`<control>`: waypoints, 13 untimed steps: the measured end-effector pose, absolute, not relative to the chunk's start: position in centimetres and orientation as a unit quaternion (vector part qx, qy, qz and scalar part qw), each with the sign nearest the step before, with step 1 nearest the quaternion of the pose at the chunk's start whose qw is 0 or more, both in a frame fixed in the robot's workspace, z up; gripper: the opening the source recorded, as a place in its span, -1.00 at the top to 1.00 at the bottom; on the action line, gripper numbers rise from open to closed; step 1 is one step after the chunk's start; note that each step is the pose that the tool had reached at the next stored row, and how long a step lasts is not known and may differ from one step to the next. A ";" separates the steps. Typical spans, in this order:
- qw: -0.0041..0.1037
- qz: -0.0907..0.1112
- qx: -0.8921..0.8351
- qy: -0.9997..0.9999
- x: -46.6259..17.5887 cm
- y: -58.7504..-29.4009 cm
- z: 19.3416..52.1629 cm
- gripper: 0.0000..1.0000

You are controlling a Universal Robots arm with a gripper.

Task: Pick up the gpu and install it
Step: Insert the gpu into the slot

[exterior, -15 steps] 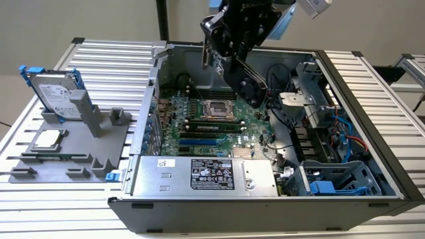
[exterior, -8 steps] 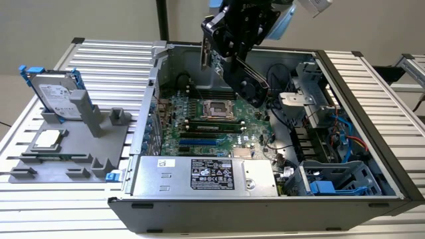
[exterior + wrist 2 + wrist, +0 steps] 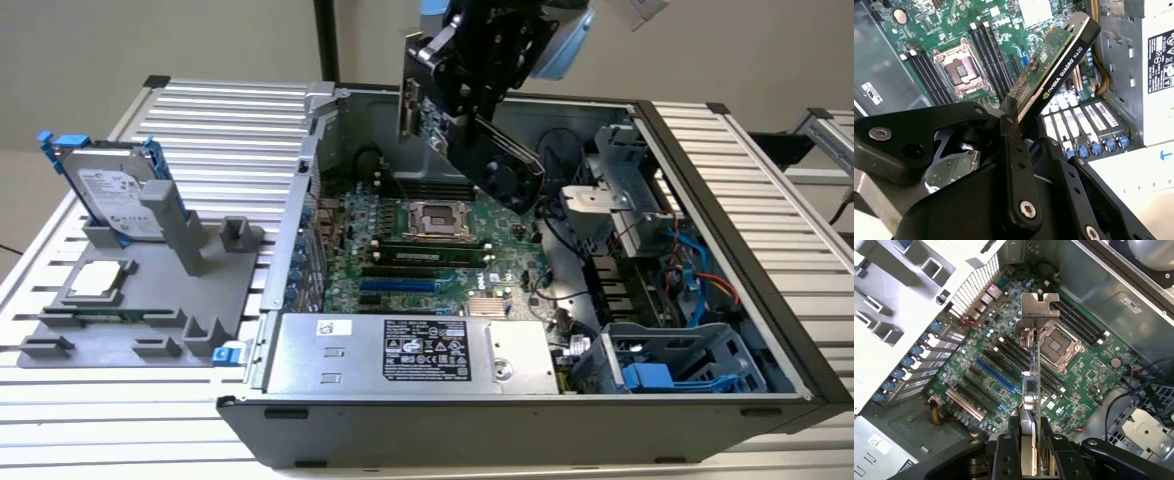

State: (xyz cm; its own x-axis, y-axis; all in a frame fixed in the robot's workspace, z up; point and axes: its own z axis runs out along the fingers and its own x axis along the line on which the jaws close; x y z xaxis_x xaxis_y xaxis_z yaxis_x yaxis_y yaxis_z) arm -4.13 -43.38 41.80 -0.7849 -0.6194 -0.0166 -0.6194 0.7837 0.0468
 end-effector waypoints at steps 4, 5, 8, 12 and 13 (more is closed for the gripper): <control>0.000 0.025 -0.345 0.938 -4.1 -43.4 41.8 1.00; 0.000 0.025 -0.349 0.937 -4.1 -43.4 41.8 1.00; -0.001 0.025 -0.362 0.932 -4.1 -43.4 41.8 1.00; -0.001 0.025 -0.380 0.925 -4.1 -43.4 41.8 1.00; -0.001 0.025 -0.384 0.923 -4.1 -43.4 41.8 1.00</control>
State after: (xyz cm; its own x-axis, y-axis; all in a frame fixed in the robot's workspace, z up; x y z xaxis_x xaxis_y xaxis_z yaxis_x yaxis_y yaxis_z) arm -4.13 -43.38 41.80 -0.7044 -0.7096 -0.0166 -0.7095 0.7031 0.0468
